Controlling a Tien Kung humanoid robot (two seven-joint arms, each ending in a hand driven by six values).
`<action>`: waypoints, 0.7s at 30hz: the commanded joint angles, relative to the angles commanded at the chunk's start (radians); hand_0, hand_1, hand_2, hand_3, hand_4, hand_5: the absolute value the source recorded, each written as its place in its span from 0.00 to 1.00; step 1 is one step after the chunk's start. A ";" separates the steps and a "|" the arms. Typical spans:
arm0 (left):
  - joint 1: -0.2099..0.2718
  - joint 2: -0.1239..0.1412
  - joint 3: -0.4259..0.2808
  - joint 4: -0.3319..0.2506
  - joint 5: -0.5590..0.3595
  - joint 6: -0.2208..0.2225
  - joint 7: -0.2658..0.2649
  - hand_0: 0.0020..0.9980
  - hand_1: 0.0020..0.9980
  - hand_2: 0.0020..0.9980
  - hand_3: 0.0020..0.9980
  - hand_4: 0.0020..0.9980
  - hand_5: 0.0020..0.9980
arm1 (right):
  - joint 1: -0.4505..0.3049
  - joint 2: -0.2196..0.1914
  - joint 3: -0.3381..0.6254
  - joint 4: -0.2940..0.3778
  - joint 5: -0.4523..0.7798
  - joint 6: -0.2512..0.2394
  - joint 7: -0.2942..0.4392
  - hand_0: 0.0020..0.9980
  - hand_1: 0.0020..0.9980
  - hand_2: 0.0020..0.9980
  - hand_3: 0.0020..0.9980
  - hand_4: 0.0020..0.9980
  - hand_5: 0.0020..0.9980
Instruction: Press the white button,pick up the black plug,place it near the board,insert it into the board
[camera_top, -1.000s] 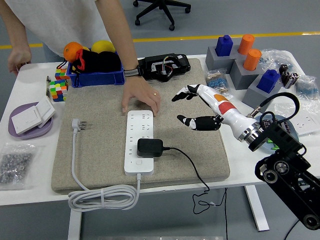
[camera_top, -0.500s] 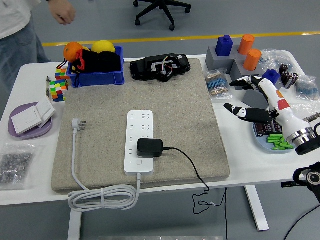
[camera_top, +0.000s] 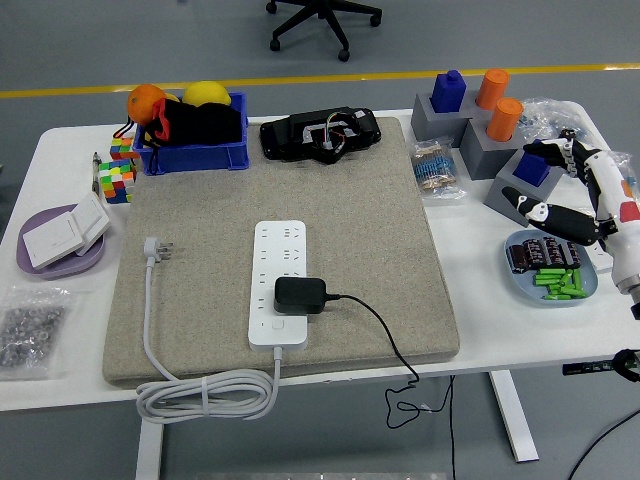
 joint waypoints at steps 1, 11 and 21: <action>0.002 0.000 -0.003 0.000 0.003 0.000 0.001 0.83 0.79 0.74 0.79 0.57 0.48 | -0.002 0.002 0.004 0.001 0.003 -0.006 0.009 0.79 0.76 0.70 0.65 0.91 0.24; 0.009 0.003 -0.024 0.000 0.030 -0.001 0.003 0.82 0.79 0.74 0.79 0.57 0.48 | -0.007 0.008 0.009 -0.001 0.025 -0.024 0.046 0.74 0.72 0.66 0.62 0.88 0.24; 0.011 -0.003 -0.009 0.000 0.014 -0.002 0.000 0.82 0.79 0.74 0.79 0.58 0.48 | -0.020 0.016 0.011 -0.007 0.027 -0.019 0.034 0.74 0.71 0.66 0.62 0.87 0.23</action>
